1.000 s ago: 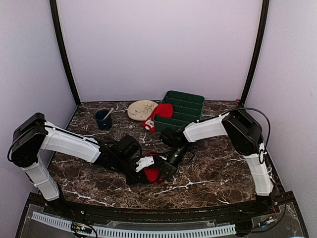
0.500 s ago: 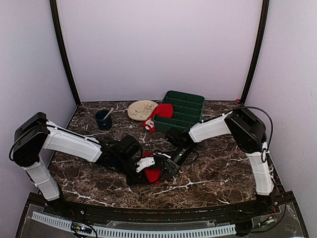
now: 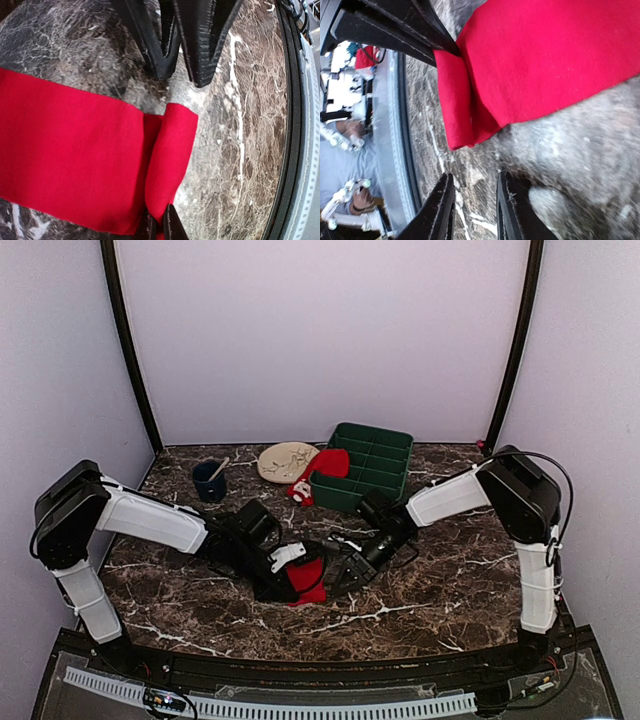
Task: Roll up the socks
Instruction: Roll the sock at the center of the board.
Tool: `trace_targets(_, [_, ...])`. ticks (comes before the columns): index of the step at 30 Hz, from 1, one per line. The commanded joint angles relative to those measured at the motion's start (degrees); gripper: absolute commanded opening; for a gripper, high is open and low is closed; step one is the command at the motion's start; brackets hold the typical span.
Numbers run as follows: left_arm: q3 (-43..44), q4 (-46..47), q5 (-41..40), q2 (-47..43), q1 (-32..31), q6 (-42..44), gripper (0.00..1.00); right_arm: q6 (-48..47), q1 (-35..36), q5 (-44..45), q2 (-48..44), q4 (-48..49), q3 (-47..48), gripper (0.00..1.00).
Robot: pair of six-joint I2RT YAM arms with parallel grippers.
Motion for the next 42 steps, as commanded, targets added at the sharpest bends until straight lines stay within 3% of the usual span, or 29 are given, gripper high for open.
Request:
trace_targets(1, [3.2,-4.9,5.9,2.2,2.6,-0.6,0.0,2.7,-0.5,5.3,-4.6,7.0,-2.6,0.28])
trace_targets(12, [8.4,-16.2,18.5,7.7,6.0,1.7,0.0,1.6,1.8,20.9,-15.3,15.9,-11.6,0.26])
trace_targets(24, [12.7,-21.7,27.1,13.8,8.3,1.6,0.0,-4.4,14.6,43.1,-22.0,23.6,-18.5,0.28])
trace_targets(42, [12.9,-23.0,31.3,16.9,9.2,2.2,0.0,-10.7,22.8,48.4,-18.7,22.3,-14.2,0.34])
